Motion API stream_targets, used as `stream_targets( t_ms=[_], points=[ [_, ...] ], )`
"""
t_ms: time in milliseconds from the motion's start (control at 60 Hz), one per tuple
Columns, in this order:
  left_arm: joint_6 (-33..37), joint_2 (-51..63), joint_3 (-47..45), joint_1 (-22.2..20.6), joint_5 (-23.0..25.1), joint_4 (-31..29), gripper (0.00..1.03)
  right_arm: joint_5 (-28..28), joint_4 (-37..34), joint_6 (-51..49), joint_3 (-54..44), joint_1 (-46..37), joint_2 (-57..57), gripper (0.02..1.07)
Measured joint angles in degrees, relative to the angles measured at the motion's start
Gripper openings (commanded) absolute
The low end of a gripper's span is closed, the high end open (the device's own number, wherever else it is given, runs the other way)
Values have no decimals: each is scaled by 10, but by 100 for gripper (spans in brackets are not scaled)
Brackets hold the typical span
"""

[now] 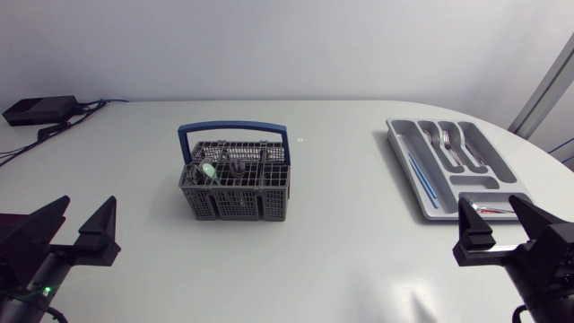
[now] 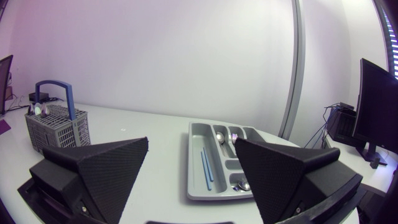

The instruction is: Unload the cutlery basket into the drawer organizer.

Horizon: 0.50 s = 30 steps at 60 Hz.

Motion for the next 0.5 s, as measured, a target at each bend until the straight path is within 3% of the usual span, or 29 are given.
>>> stream_targets(
  t_ms=[500],
  points=[
    [-13,0,0,7,-6,2,99,0,0,0,0,0,0,102]
  ],
)
